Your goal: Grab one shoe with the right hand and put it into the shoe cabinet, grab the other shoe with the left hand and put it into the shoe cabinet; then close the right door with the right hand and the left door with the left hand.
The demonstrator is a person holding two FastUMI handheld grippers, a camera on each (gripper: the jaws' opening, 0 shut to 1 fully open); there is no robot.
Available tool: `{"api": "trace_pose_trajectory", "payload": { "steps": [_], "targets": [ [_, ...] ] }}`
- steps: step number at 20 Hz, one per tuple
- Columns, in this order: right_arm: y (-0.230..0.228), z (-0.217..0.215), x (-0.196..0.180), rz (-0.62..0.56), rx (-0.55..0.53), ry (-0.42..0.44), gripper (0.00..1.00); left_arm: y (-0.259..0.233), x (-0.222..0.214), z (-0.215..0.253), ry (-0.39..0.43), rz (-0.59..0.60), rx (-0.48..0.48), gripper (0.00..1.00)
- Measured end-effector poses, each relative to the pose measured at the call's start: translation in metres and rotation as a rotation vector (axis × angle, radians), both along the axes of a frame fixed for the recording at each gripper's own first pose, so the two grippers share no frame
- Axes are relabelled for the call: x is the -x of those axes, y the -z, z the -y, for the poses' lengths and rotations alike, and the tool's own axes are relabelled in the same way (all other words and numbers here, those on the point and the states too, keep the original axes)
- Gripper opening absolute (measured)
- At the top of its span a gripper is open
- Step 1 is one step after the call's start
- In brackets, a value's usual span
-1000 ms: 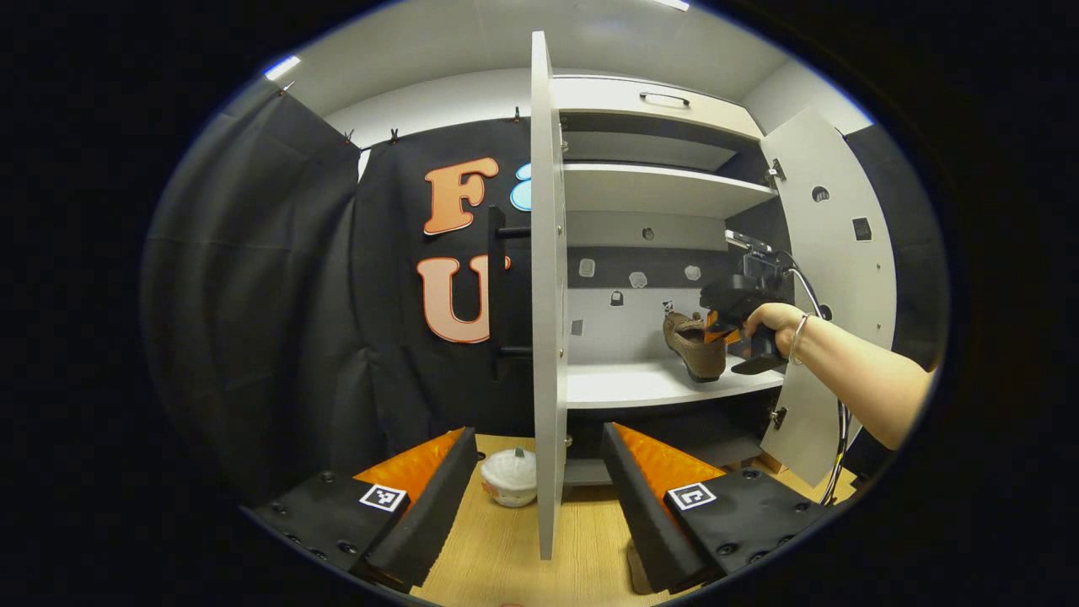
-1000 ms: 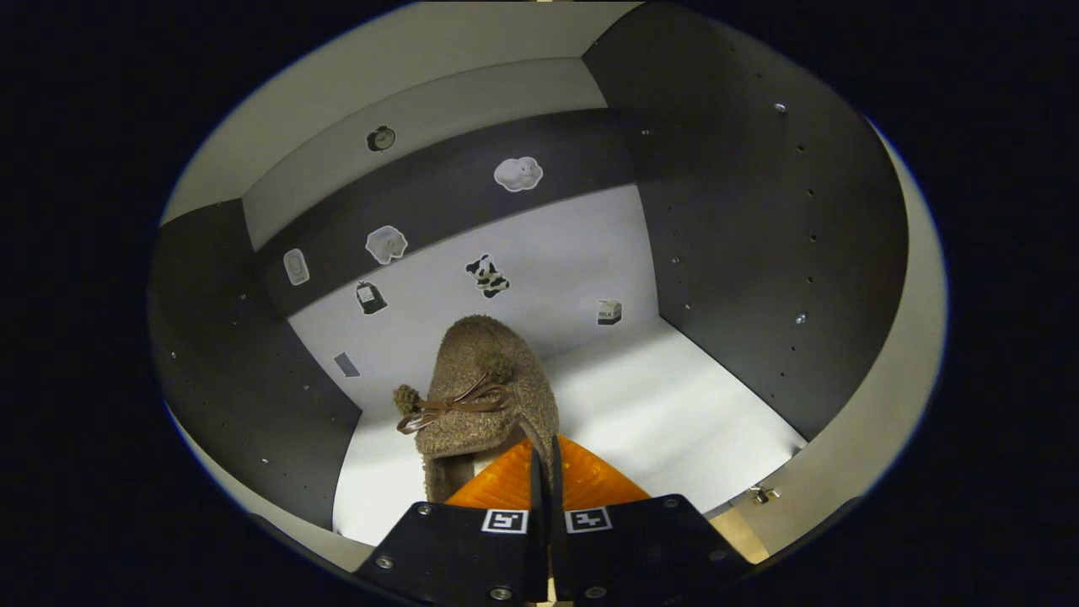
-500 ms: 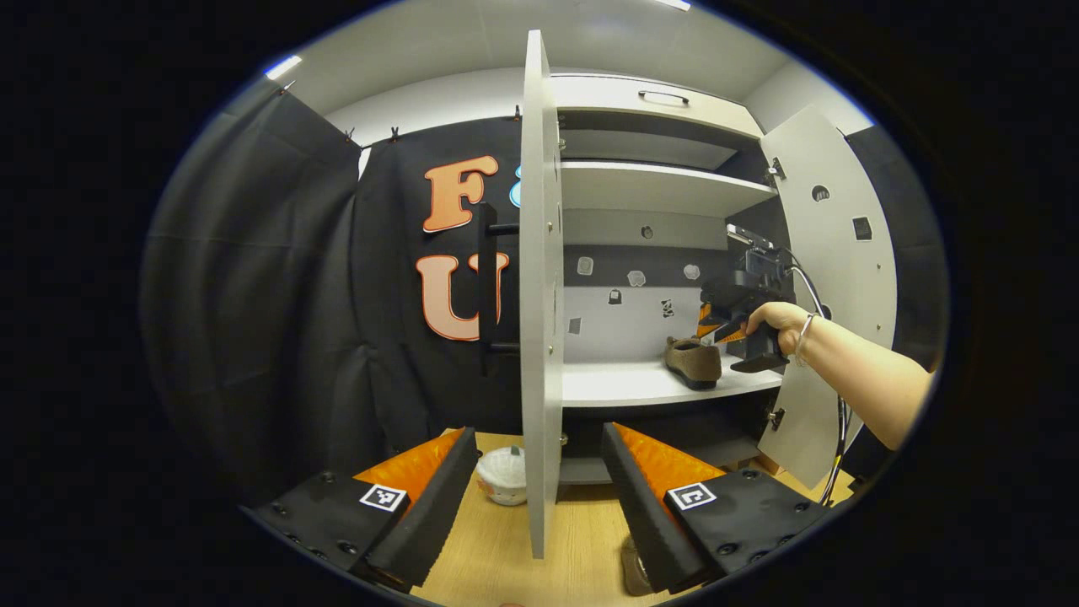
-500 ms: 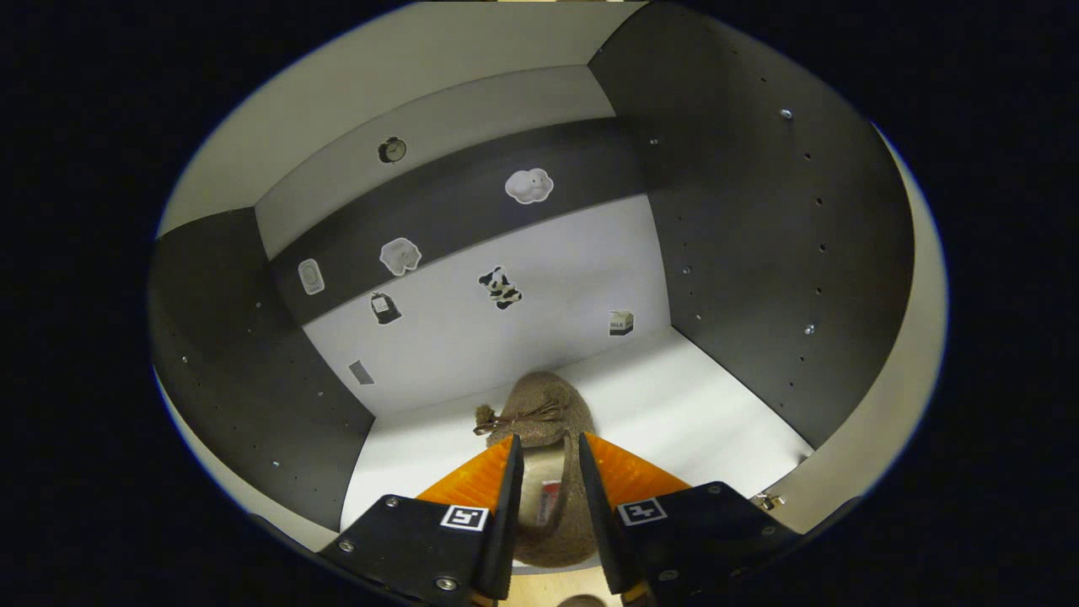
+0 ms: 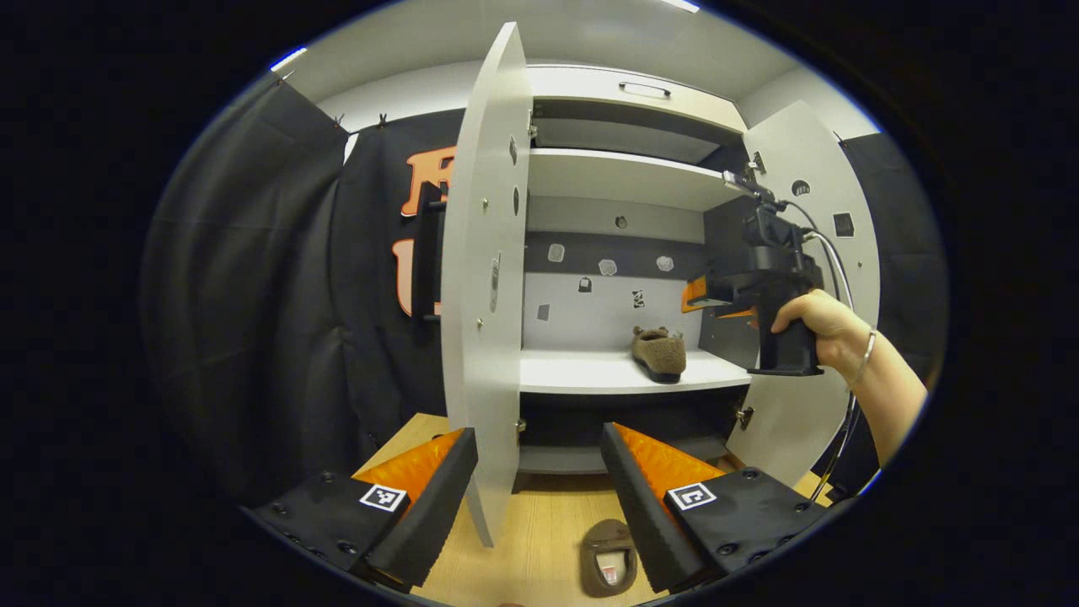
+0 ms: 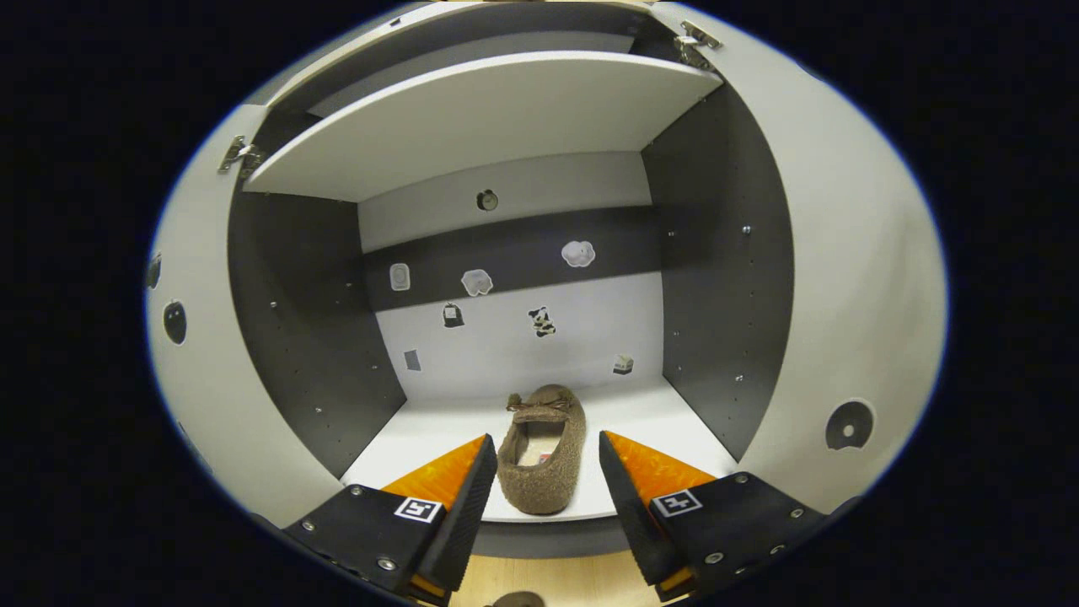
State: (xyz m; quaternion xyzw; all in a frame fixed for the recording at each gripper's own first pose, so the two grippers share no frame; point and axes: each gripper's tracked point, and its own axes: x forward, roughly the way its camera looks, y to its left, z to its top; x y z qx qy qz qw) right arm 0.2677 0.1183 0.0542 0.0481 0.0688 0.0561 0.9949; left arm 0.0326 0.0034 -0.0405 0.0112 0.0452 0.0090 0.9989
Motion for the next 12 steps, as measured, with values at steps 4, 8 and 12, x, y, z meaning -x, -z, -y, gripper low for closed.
{"api": "trace_pose_trajectory", "payload": {
  "steps": [4,8,12],
  "targets": [
    [-0.008,0.011,0.056,0.066,0.031,-0.036,0.87,0.031,-0.002,0.010,-0.009,-0.062,0.000,0.94],
    [-0.006,0.024,0.099,0.087,0.014,-0.075,0.92,0.084,-0.009,0.022,0.008,-0.153,0.011,0.97],
    [-0.008,0.050,0.134,0.123,0.054,-0.053,0.93,0.153,-0.023,0.023,0.002,-0.242,-0.048,0.97]
  ]
}}
